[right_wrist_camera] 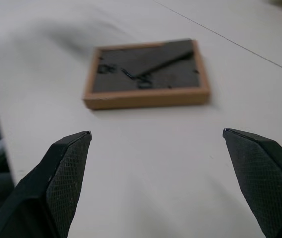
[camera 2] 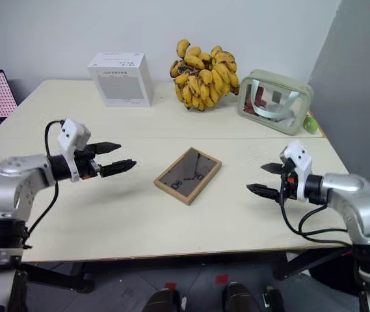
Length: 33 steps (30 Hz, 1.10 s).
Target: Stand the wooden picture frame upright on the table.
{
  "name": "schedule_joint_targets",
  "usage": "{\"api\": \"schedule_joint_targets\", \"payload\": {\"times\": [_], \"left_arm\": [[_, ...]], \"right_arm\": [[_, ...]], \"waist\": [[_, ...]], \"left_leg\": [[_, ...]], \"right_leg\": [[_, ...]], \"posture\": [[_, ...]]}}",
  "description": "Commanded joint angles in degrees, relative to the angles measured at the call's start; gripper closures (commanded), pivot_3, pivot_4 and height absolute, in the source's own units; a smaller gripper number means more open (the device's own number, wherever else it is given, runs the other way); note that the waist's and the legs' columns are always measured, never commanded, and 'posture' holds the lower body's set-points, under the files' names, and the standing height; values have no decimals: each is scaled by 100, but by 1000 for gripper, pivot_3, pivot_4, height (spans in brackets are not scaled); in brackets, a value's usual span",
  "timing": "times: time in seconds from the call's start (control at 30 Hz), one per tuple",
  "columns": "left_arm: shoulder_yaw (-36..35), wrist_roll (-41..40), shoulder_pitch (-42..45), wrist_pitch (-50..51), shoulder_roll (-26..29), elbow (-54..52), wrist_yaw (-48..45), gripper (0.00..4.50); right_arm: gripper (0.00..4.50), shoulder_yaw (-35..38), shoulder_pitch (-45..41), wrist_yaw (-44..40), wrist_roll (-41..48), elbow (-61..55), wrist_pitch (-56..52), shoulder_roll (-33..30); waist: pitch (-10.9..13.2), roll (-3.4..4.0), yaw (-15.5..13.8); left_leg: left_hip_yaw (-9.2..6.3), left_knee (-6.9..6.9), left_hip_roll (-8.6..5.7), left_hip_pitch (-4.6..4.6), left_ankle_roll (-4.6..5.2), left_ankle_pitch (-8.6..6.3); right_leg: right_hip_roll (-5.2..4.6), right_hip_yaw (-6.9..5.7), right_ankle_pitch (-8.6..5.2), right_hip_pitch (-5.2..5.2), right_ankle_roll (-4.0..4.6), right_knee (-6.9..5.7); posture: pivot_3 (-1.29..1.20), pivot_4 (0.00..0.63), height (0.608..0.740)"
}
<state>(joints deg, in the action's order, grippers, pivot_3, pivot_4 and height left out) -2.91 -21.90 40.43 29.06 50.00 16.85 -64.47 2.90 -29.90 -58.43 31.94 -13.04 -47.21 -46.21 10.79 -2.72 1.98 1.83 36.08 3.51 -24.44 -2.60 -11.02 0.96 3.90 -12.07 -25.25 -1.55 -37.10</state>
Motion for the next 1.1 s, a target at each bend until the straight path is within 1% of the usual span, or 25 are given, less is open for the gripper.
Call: {"api": "schedule_joint_targets", "payload": {"times": [0.03, 0.1, 0.2, 0.23, 0.27, 0.33, 0.37, 0.43, 0.5, 0.53, 0.57, 0.6, 0.7, 0.77, 0.83, 0.87, 0.9, 0.93, 0.97, 1.03, 1.1], "left_arm": [[172, 337, 340, -487, 68, 331, -220, 0], [231, 409, 449, -518, -23, 495, -234, 0], [273, 479, 402, -653, -65, 523, -340, 0], [254, 489, 397, -712, -94, 563, -362, 0], [213, 500, 427, -798, -153, 672, -327, 0], [152, 532, 536, -913, -276, 965, -237, 347], [146, 549, 576, -959, -309, 1076, -236, 433], [198, 679, 624, -1199, -349, 1323, -239, 997], [181, 793, 796, -1393, -603, 1764, 82, 1431], [178, 849, 867, -1530, -747, 1952, 228, 1751], [180, 925, 927, -1657, -877, 2119, 395, 1943], [185, 985, 965, -1758, -956, 2230, 485, 2209], [451, 1515, 1172, -2117, -1481, 2821, 1310, 2830], [584, 1726, 1255, -2241, -1761, 3056, 1490, 3306], [661, 1829, 1295, -2350, -1979, 3178, 1547, 3638], [719, 1880, 1289, -2368, -2067, 3184, 1533, 3889], [804, 1984, 1261, -2404, -2141, 3179, 1578, 4019], [881, 2074, 1229, -2417, -2185, 3164, 1603, 4225], [953, 2150, 1195, -2379, -2206, 3134, 1586, 4456], [1131, 2221, 1049, -2100, -2187, 2844, 1311, 4483], [1197, 2115, 816, -1693, -2091, 2254, 954, 4483]], "right_arm": [[13, -35, -120, -56, 62, -78, -17, -64], [13, -43, -96, 141, -5, -40, -30, -2], [13, -29, 76, 174, 40, -187, -35, -36], [13, 29, 113, 306, 21, -176, -32, 12], [191, 91, 120, 499, -7, -120, -71, 90], [538, 106, 132, 745, -47, -68, -132, 172], [743, 78, 135, 775, -48, -67, -140, 178], [1305, 30, 146, 815, -25, -118, -167, 191], [1815, -129, 113, 1100, -236, -38, -108, 324], [2160, -205, 89, 1250, -360, 45, -48, 425], [2367, -260, 69, 1374, -457, 126, 5, 526], [2685, -283, 60, 1433, -512, 184, 46, 589], [3362, -545, -81, 2295, -1032, 636, 190, 1279], [3919, -766, -173, 2596, -1346, 902, 392, 1647], [4113, -897, -287, 2880, -1635, 1288, 643, 1970], [4337, -941, -359, 3016, -1756, 1506, 751, 2118], [4409, -974, -435, 3129, -1861, 1724, 840, 2273], [4500, -999, -500, 3190, -1926, 1887, 901, 2397], [4500, -1039, -579, 3219, -1982, 2031, 961, 2513], [4500, -1230, -803, 3261, -2187, 2396, 1118, 2731], [4500, -1345, -993, 3164, -2276, 2671, 1269, 2904]], "waist": [[-3, -1, -1], [-2, -1, -7], [-2, -1, -10], [-2, -1, -12], [-2, -1, -12], [-2, -1, -13], [-2, -1, -13], [-2, -1, -11], [-2, -1, -12], [-2, -2, -13], [-3, -2, -14], [-3, -2, -15], [-4, -4, -16], [-4, -4, -16], [-4, -4, -14], [-4, -5, -8], [-4, -4, -7], [-4, -5, -6], [-4, -4, -5], [-4, -4, 9], [-4, -4, 27]], "left_leg": [[0, 0, 0, 0, 0, 0], [1, -1, 0, -2, 0, -1], [2, -1, -1, -21, 1, -1], [1, 0, 0, -28, 1, -1], [0, 0, 0, -34, 1, -1], [0, 2, 0, -35, 1, -1], [-1, 3, -1, -34, 1, 0], [-2, 9, -1, -33, 2, 0], [-1, 13, 0, -32, 2, 1], [-1, 17, 0, -30, 2, 1], [-2, 23, 0, -30, 2, 1], [-3, 27, 0, -30, 2, 1], [-3, 39, -2, -31, 2, 1], [-4, 53, -2, -34, 3, 1], [-3, 64, -3, -38, 3, 0], [-2, 64, -4, -42, 3, 0], [-1, 68, -3, -41, 3, 0], [-1, 68, -4, -42, 3, 0], [-1, 71, -4, -41, 3, 0], [-2, 73, -3, -38, 3, 0], [-3, 73, 1, -35, 3, 0]], "right_leg": [[0, 0, 0, 0, 0, 1], [-1, -1, -5, 2, 7, 2], [-1, 1, -4, -13, 6, 0], [0, -1, -4, -19, 4, 0], [0, -1, 0, -25, -2, -1], [0, -2, 8, -25, -15, -3], [0, -1, 9, -25, -16, -6], [0, -2, 8, -24, -15, -12], [0, -1, 0, -23, -1, -14], [0, -1, 0, -21, -1, -16], [0, -2, 1, -20, -1, -19], [0, -2, 1, -16, -2, -19], [0, 0, 7, -10, -12, -21], [1, 1, 23, -11, -39, -25], [2, 3, 25, -12, -42, -33], [1, 6, 26, -17, -44, -35], [2, 6, 27, -16, -44, -37], [2, 7, 27, -18, -45, -43], [2, 7, 27, -19, -45, -50], [6, 8, 27, -22, -45, -63], [11, 9, 26, -24, -43, -75]], "posture": [[0, 150, 740], [0, 150, 740], [0, 150, 740], [0, 150, 740], [0, 150, 740], [0, 150, 740], [0, 150, 740], [0, 150, 740], [0, 150, 740], [0, 150, 740], [0, 150, 740], [0, 150, 740], [0, 150, 740], [0, 150, 740], [0, 150, 740], [0, 150, 740], [0, 150, 740], [0, 150, 740], [0, 150, 740], [0, 150, 740], [0, 150, 740]]}}
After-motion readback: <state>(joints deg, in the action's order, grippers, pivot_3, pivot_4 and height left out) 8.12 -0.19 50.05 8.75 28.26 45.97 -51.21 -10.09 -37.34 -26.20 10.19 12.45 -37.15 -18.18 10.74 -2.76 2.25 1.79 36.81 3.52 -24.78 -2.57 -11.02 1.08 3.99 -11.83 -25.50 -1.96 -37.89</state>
